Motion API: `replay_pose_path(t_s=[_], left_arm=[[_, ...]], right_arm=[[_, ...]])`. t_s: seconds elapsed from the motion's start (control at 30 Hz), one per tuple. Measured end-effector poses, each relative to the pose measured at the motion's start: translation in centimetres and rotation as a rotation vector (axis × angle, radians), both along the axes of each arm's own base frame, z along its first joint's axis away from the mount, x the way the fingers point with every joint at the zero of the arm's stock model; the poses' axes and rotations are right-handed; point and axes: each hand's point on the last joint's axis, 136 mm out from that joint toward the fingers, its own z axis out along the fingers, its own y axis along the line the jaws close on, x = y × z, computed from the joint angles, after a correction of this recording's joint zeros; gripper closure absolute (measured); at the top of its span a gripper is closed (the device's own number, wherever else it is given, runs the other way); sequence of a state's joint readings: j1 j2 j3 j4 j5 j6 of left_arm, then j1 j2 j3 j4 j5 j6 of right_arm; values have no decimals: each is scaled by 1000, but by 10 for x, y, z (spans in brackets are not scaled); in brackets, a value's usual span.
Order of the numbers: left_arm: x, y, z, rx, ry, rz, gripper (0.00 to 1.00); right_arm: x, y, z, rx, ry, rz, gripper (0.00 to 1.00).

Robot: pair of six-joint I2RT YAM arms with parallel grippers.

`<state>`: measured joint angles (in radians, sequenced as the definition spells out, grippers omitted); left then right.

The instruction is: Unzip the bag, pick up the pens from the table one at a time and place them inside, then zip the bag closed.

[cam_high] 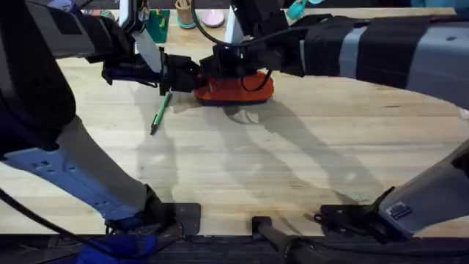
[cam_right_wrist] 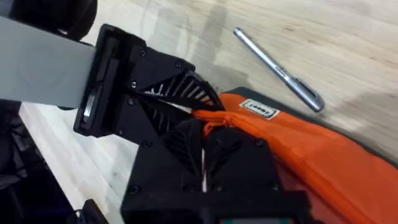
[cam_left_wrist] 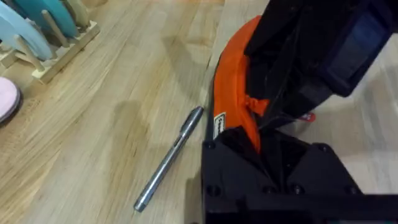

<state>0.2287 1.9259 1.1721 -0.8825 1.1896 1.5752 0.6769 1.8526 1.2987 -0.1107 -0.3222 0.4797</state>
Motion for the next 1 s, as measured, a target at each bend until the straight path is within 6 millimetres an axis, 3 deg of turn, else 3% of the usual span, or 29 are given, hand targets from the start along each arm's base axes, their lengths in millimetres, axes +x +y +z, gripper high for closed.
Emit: replay_pose_path(t_s=[0.13, 0.27, 0.33, 0.37, 0.77, 1.0], left_arm=[[0, 0, 0, 0, 0, -1, 959], [0, 0, 0, 1, -1, -1, 959], [1, -1, 0, 4, -7, -4, 959], [1, -1, -1, 7, -8, -6, 959], [1, -1, -1, 7, -7, -6, 959], [0, -2, 0, 1, 0, -6, 959]], right_arm=[[-2, 4, 3, 14, 1, 11, 765], [-5, 11, 10, 34, -2, 27, 397], [-7, 15, 14, 53, 2, 45, 122], [-9, 18, 16, 59, -1, 56, 35], [-12, 20, 20, 64, -3, 64, 6], [-13, 18, 38, 85, -31, 59, 6]])
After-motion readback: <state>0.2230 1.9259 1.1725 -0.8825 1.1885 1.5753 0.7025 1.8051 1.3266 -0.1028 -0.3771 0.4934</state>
